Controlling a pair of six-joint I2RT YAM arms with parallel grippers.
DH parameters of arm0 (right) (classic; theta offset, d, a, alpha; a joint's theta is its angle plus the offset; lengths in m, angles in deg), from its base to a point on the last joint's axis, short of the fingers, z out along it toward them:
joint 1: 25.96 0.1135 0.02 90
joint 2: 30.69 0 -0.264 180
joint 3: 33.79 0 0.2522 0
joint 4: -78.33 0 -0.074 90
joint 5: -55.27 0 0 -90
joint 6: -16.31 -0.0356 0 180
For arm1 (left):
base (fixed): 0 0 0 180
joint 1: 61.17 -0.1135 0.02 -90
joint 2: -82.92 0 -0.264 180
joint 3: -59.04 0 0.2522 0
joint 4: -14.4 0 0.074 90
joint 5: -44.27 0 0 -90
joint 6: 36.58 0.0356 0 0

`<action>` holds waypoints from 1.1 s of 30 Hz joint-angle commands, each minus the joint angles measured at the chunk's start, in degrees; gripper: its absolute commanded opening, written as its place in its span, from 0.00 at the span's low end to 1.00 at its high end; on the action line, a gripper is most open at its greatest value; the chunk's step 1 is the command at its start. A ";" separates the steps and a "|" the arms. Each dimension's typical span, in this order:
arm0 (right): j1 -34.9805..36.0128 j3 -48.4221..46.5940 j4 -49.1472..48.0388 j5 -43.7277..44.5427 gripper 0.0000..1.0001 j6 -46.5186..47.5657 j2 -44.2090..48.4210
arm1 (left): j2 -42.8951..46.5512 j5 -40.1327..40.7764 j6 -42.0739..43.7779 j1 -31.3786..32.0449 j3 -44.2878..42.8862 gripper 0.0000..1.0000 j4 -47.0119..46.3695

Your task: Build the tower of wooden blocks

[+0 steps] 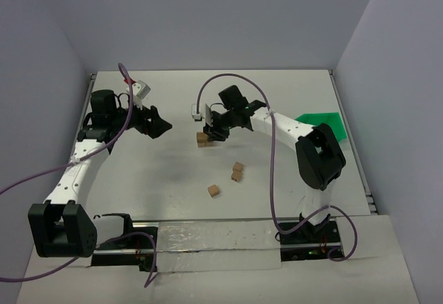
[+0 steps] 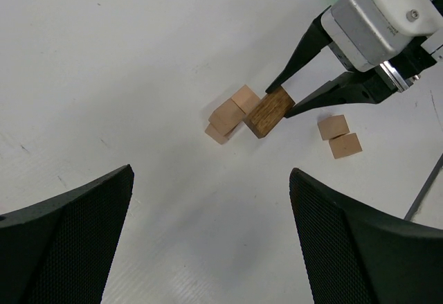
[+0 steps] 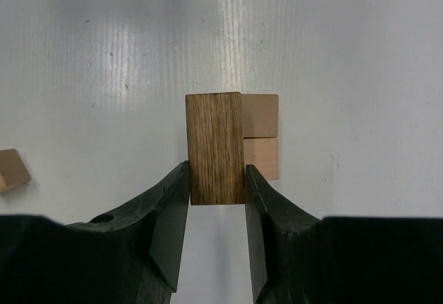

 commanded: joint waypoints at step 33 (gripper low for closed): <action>-2.19 -5.55 -4.58 -2.65 0.10 -0.09 -4.97 | -3.25 1.17 -0.59 3.60 -4.34 0.99 -1.82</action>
